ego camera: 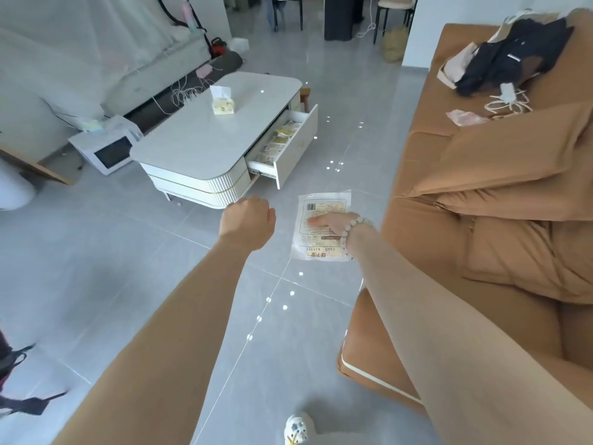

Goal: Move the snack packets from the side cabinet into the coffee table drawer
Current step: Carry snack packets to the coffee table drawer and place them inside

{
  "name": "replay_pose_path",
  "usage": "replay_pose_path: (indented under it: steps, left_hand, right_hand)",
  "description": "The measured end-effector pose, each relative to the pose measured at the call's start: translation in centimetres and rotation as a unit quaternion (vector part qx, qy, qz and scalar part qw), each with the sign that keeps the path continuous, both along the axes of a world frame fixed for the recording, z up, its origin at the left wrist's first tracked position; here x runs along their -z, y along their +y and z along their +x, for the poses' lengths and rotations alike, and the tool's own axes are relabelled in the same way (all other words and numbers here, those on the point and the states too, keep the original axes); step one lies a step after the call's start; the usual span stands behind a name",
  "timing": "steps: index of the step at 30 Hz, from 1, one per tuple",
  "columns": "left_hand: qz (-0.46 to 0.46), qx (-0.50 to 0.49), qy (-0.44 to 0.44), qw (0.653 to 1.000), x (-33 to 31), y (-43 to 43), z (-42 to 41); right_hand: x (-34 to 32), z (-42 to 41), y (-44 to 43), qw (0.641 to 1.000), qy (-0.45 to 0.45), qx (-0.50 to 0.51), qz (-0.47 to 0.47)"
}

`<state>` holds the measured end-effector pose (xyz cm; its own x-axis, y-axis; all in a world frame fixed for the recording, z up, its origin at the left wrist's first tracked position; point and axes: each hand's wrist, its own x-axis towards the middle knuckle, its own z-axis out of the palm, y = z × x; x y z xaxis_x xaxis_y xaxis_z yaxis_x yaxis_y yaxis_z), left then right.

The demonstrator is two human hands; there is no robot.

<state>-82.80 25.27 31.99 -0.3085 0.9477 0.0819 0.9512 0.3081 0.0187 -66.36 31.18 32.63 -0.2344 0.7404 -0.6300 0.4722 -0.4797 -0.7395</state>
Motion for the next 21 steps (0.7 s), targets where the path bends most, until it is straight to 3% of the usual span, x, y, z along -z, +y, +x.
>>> replay_pose_path:
  steps: [12,21]
  left_hand:
    - [-0.017,0.010,-0.022,1.000,2.9,4.4,-10.3]
    - [-0.043,0.027,-0.013,0.999,5.6,12.0,-17.8]
  right_hand:
    - [2.0,-10.4,4.1,0.999,0.004,0.002,-0.039]
    - [3.8,-17.7,13.1,0.999,-0.003,0.006,-0.053]
